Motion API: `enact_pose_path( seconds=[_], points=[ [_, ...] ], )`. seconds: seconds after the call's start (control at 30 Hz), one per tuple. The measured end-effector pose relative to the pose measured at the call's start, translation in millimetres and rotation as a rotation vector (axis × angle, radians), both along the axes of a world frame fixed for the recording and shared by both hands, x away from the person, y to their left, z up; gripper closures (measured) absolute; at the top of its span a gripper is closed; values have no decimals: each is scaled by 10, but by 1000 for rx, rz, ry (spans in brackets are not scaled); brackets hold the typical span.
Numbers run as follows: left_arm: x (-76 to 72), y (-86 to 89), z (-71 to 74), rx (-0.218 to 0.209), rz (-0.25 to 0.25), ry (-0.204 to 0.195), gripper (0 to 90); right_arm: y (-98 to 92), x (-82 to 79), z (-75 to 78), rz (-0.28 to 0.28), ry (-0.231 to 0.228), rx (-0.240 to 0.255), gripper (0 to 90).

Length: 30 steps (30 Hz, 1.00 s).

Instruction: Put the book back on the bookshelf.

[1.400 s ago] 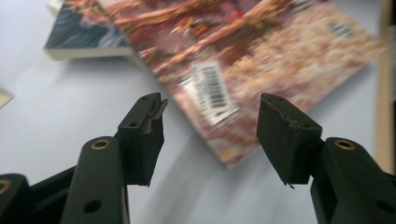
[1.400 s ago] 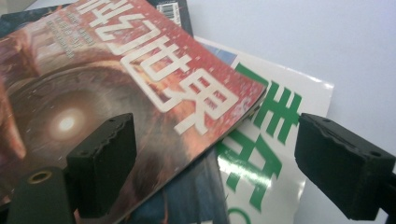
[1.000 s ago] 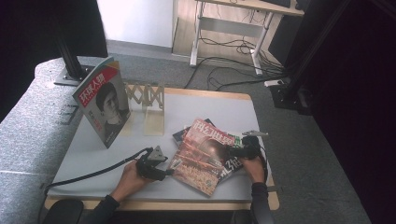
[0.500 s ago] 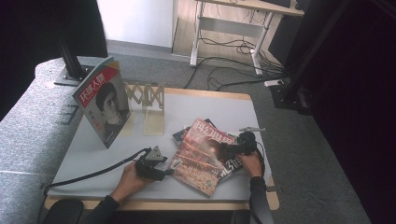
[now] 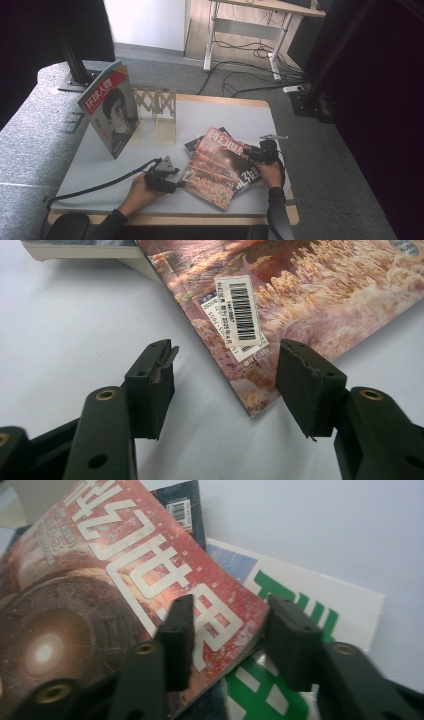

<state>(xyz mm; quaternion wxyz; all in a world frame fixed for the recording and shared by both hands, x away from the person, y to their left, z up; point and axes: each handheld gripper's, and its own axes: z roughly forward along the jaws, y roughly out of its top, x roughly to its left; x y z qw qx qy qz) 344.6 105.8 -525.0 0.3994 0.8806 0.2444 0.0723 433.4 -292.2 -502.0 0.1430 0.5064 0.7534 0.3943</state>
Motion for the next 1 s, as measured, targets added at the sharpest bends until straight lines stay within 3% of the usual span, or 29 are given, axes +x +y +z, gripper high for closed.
enact_pose_path(
  seconds=[0.2, 0.33, 0.47, 0.73, 1.0],
  points=[
    [-3, 0, 1, 1, 1, -2, 404, 37, -31, 66, -14, -31, -66, 755],
    [-5, 0, 1, 0, 5, -5, 397, 59, -77, 118, -29, -60, -67, 812],
    [-7, -1, 4, 7, 14, -14, 366, 42, -109, 202, -37, -54, -41, 827],
    [37, 12, 28, 4, 23, 1, 279, 87, -227, 476, 4, -105, -51, 833],
    [70, -61, 88, -4, -2, 18, 264, 162, -389, 747, 57, -159, -57, 836]
  ],
)
